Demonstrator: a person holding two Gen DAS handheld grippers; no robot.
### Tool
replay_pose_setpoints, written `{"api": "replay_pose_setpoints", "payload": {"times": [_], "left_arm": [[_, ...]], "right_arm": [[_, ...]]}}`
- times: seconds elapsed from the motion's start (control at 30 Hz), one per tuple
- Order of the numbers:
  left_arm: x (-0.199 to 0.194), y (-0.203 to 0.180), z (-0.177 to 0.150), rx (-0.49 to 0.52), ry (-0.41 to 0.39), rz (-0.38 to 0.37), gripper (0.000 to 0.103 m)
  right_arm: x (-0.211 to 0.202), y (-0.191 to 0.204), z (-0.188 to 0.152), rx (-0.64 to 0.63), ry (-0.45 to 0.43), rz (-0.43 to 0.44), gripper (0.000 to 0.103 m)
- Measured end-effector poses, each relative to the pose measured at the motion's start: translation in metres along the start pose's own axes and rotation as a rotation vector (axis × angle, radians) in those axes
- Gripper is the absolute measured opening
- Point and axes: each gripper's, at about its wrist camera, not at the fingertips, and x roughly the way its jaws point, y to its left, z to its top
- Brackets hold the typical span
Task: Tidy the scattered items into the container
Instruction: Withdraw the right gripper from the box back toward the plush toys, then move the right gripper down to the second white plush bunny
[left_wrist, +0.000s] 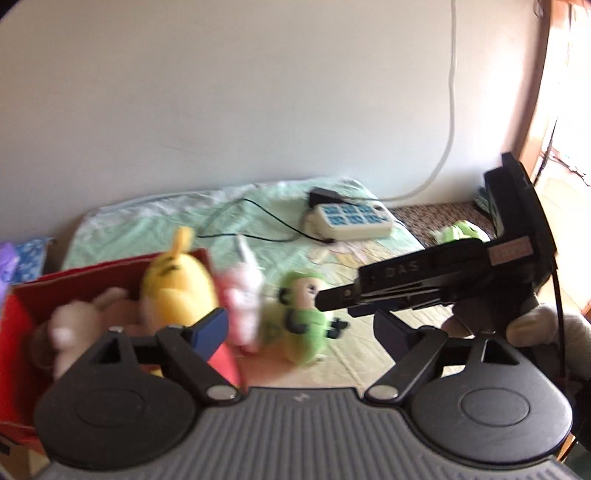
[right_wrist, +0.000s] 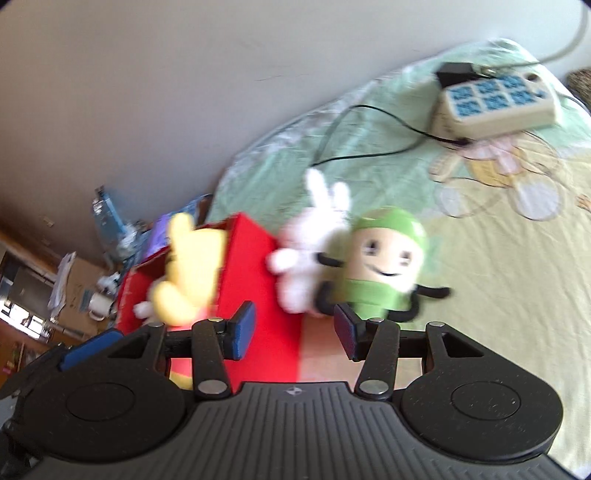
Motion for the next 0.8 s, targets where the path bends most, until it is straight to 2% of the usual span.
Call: {"api": "replay_pose_setpoints", "payload": {"times": [0.13, 0.43, 0.5, 0.6, 0.8], "left_arm": [[0.034, -0.023, 0.001, -0.002, 0.061, -0.037, 0.08], [0.092, -0.033, -0.004, -0.029, 0.13, 0.021, 0.081], [0.1, -0.031, -0.005, -0.051, 0.134, 0.036, 0.085], [0.11, -0.028, -0.003, -0.082, 0.151, 0.043, 0.085], [0.113, -0.02, 0.011, -0.1, 0.099, 0.127, 0.089]], "right_arm": [[-0.008, -0.032, -0.001, 0.061, 0.006, -0.034, 0.055], [-0.016, -0.086, 0.01, 0.138, 0.034, -0.051, 0.056], [-0.011, -0.09, 0.018, 0.138, 0.048, -0.035, 0.056], [-0.003, -0.09, 0.032, 0.126, 0.067, -0.019, 0.056], [0.019, -0.072, 0.072, 0.065, 0.088, 0.057, 0.058]]}}
